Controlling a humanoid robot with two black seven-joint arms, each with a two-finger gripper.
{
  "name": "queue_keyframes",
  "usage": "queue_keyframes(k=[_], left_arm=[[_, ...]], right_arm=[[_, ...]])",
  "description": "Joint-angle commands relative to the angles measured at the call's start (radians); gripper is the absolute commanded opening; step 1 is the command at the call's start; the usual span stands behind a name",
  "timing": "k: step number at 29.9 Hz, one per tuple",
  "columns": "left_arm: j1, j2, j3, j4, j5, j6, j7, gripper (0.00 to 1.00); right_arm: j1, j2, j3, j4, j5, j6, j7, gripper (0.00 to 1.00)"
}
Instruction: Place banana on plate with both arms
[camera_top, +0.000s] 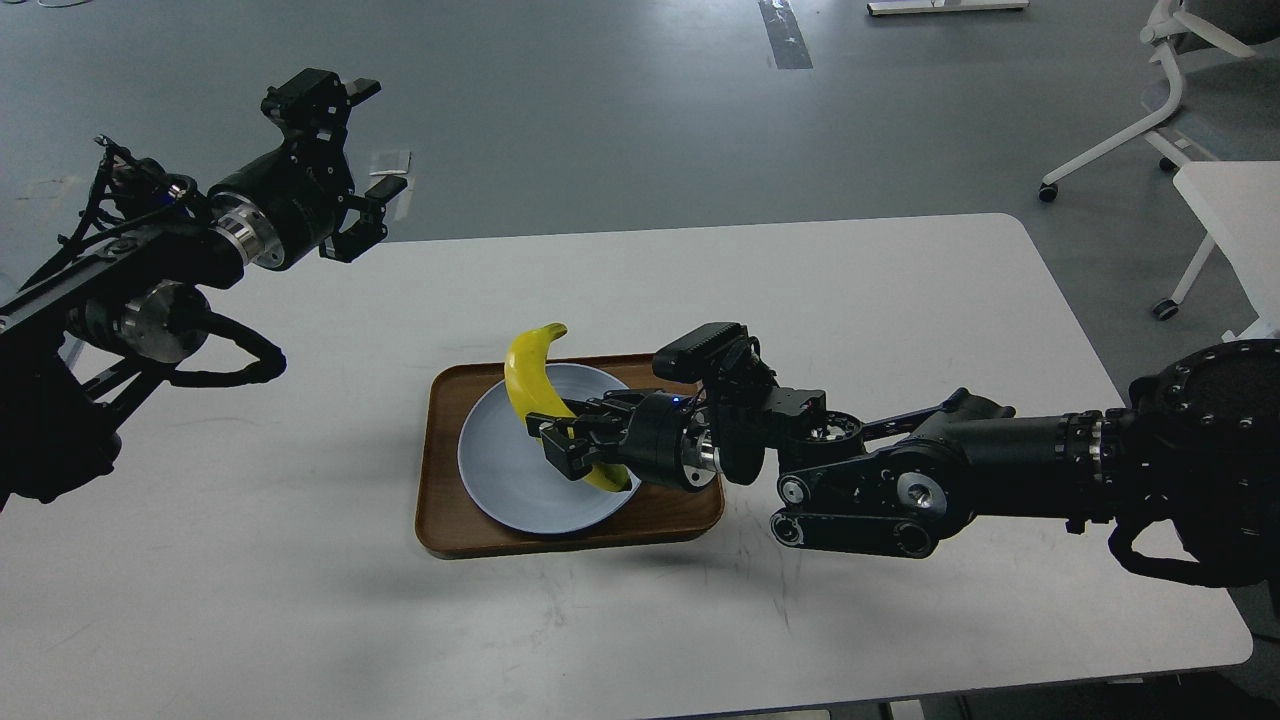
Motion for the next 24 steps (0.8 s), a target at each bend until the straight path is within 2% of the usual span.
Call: queue_keyframes(k=[1,2,4,7,14,18,22,24], left_arm=[[0.0,-0.001,0.001,-0.001,0.0,0.0,0.0,0.98],[0.0,-0.001,0.001,-0.001,0.0,0.0,0.0,0.98],[0.0,-0.001,0.001,-0.001,0.0,0.0,0.0,0.98],[0.0,-0.003,0.001,-0.001,0.0,0.0,0.0,0.98],[0.0,-0.001,0.002,-0.001,0.0,-0.002,0.0,0.98],[0.0,-0.003,0.002,-0.001,0.0,0.0,0.0,0.98],[0.003,-0.012,0.005,0.001,0.002,0.0,-0.002,0.98],[0.008,-0.017,0.001,0.001,0.0,-0.002,-0.003,0.98]], right_arm=[[-0.003,0.002,-0.004,-0.02,0.002,-0.006,-0.005,0.33],[-0.006,0.002,0.007,-0.022,0.006,-0.009,-0.008,0.64],[-0.006,0.003,0.012,-0.02,0.037,-0.014,-0.008,0.8],[-0.01,0.005,0.018,-0.022,0.11,-0.016,-0.008,0.97],[-0.004,0.003,0.039,-0.025,0.201,-0.016,-0.007,1.0],[0.002,-0.004,0.102,-0.095,0.203,-0.017,-0.004,1.0],[-0.03,-0.018,0.318,-0.203,0.323,-0.02,-0.002,1.0],[-0.096,-0.02,0.523,-0.209,0.539,-0.008,-0.002,1.0]])
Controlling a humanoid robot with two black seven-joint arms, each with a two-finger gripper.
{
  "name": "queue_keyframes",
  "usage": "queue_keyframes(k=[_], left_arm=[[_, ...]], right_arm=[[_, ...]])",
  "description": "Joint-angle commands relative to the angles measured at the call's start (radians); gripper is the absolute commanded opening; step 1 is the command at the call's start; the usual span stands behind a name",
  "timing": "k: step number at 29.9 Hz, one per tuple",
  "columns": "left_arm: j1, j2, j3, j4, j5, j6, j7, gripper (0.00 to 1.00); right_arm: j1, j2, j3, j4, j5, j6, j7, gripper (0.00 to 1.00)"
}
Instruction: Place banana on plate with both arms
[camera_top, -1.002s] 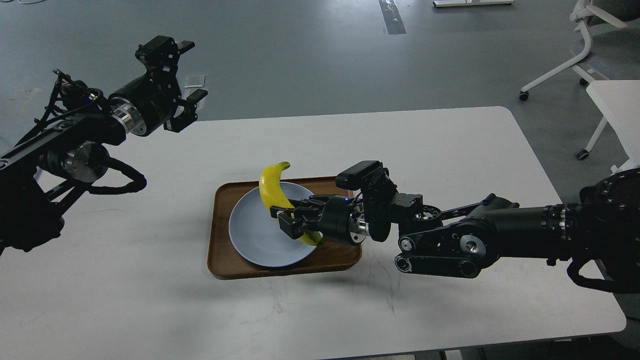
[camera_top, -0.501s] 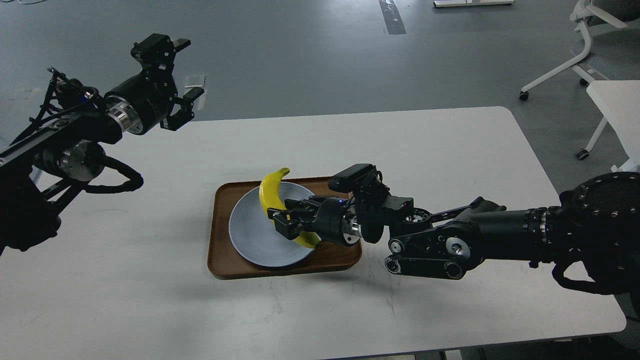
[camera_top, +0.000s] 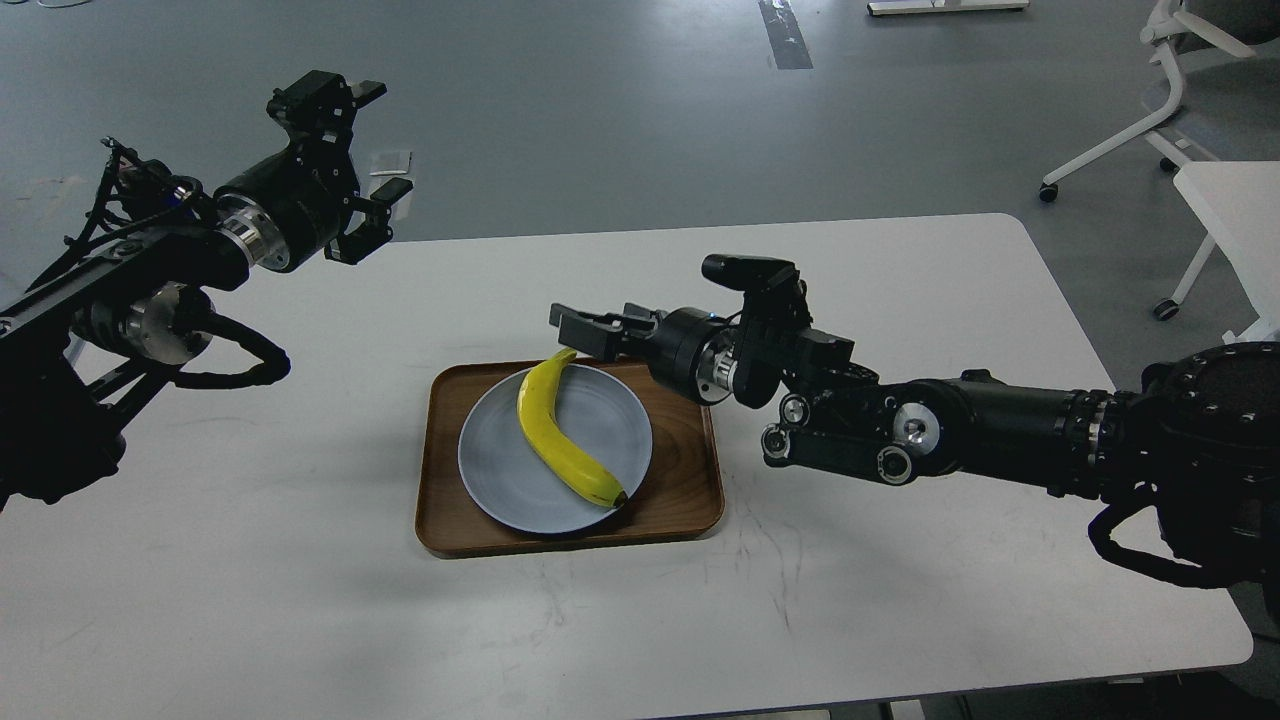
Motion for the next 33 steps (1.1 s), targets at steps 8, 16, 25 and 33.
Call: queue_keyframes(k=[8,16,25,33], left_arm=[[0.061,-0.035,-0.017,0.0,-0.015,-0.002,-0.001,0.98],[0.099,-0.043,-0.029,0.0,-0.018,-0.041,-0.002,0.98],[0.137,-0.044,-0.078,-0.001,-0.018,-0.088,-0.002,0.98],[0.134,-0.032,-0.081,-0.001,-0.017,-0.122,-0.001,0.98]], right_arm=[[-0.086,-0.058,0.478,-0.02,0.572,0.209,-0.022,1.0],[-0.105,-0.144,0.492,-0.02,0.68,0.362,-0.056,1.0],[-0.113,-0.156,0.535,-0.024,0.776,0.365,-0.091,1.0],[-0.081,-0.158,0.527,-0.033,0.773,0.363,-0.081,1.0]])
